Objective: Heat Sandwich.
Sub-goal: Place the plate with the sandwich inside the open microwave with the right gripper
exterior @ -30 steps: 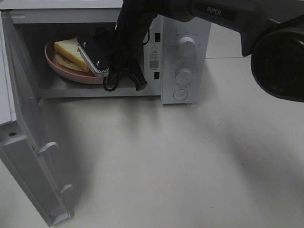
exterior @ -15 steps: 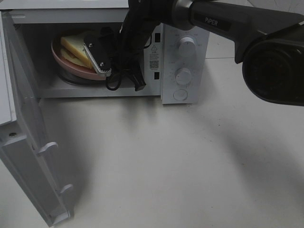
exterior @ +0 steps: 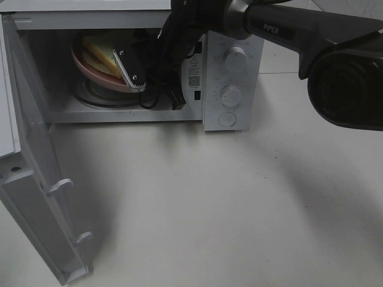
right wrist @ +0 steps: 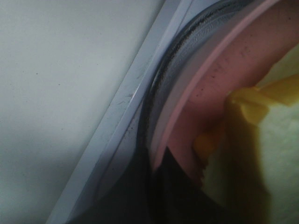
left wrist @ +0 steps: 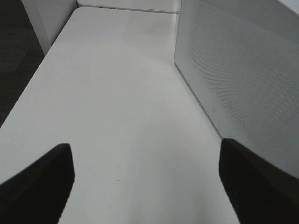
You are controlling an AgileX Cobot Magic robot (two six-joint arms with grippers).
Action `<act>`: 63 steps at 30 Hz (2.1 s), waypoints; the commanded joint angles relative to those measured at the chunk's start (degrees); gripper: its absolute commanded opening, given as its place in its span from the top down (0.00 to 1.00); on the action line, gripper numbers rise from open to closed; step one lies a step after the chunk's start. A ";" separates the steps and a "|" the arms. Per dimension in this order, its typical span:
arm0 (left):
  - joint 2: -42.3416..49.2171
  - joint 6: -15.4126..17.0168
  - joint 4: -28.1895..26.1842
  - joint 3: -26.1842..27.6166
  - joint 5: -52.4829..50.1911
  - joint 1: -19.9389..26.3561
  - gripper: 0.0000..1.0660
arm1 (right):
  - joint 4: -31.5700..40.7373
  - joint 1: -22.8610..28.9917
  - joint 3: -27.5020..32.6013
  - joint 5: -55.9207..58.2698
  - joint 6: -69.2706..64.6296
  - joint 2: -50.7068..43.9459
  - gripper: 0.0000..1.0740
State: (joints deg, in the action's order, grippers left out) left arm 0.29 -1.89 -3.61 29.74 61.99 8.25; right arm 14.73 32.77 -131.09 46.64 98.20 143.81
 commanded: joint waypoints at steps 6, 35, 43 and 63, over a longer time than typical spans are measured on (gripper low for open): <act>0.97 0.17 -0.11 -0.23 -0.74 -0.23 0.25 | 0.57 -0.11 -0.74 -4.35 0.00 1.03 1.00; 0.97 0.17 -0.11 -0.23 -0.74 -0.23 0.25 | -1.95 -0.80 -0.74 -8.42 -2.81 2.52 0.98; 0.97 0.17 -0.11 -0.23 -0.74 -0.23 0.25 | -1.89 -0.80 -0.74 -5.79 -4.53 2.46 0.72; 0.97 0.17 -0.11 -0.23 -0.74 -0.23 0.25 | -2.12 -0.80 -0.74 4.13 -1.83 -0.40 0.39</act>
State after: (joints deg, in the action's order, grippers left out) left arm 0.29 -1.89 -3.61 29.74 61.99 8.25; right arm 13.06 32.43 -131.26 48.47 95.23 144.84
